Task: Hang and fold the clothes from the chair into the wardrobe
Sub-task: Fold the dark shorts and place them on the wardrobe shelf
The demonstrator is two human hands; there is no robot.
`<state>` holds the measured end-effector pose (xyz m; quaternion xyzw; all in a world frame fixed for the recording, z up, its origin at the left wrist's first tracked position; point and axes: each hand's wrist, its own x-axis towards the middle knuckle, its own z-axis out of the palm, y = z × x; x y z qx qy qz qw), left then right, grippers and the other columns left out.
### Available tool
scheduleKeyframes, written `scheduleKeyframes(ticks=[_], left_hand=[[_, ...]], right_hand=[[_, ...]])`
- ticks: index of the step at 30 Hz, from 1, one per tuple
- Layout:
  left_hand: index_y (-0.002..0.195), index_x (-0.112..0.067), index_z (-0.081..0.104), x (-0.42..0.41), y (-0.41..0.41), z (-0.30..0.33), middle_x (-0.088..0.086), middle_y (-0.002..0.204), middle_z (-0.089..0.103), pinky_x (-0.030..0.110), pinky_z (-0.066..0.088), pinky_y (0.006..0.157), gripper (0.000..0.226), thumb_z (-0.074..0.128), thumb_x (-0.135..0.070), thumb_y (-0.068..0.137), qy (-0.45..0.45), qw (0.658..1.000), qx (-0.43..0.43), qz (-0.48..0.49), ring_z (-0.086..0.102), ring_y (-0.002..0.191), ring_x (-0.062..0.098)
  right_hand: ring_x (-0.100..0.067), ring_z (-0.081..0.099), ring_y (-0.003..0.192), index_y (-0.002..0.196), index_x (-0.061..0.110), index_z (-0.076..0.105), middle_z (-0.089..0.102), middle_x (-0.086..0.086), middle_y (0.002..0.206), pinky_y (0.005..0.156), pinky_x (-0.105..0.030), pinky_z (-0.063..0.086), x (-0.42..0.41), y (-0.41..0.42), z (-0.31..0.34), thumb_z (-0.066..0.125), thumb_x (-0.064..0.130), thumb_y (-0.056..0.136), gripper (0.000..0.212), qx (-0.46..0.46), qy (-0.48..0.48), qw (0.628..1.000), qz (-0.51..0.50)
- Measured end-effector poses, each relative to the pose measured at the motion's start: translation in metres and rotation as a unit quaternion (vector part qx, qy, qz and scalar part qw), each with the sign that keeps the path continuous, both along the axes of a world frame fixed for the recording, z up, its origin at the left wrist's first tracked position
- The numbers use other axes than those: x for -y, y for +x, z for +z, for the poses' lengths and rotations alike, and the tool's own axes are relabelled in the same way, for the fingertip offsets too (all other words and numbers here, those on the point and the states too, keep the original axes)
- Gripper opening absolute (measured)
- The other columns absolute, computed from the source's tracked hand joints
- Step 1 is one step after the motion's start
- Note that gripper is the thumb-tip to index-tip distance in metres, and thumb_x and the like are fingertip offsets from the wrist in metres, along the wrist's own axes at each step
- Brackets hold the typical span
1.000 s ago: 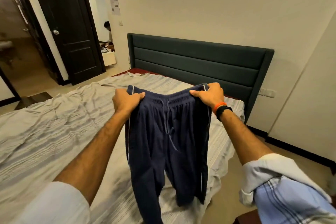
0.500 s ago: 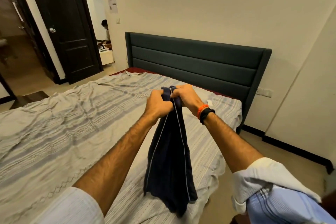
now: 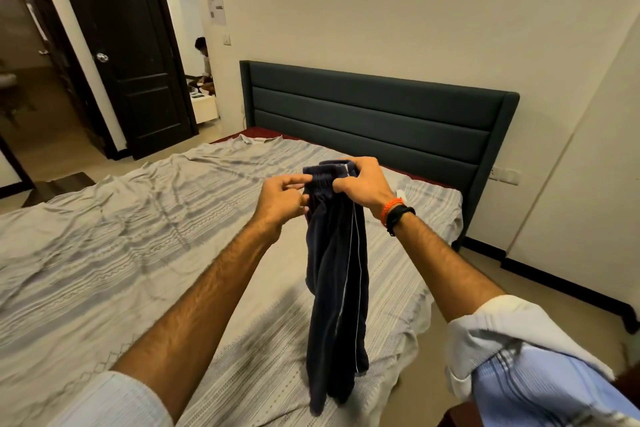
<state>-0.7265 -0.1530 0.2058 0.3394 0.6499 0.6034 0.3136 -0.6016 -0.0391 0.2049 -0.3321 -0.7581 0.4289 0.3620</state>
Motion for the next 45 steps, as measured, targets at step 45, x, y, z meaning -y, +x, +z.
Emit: scheduleKeyframes(ticks=[45], left_hand=[[0.113,-0.011,0.064,-0.016,-0.085,-0.011,0.008,0.109,0.068,0.039,0.057,0.082,0.060,0.089,-0.039,0.065,-0.249,0.941,-0.223,-0.051,0.064,0.100,0.025]], right_hand=[[-0.019,0.066,0.093,0.118,0.013,0.065,0.069,-0.006,0.109,0.072,-0.031,0.057,-0.037,0.039,-0.014,0.064,0.021,0.095,0.024,0.149,-0.105,0.978,0.100]])
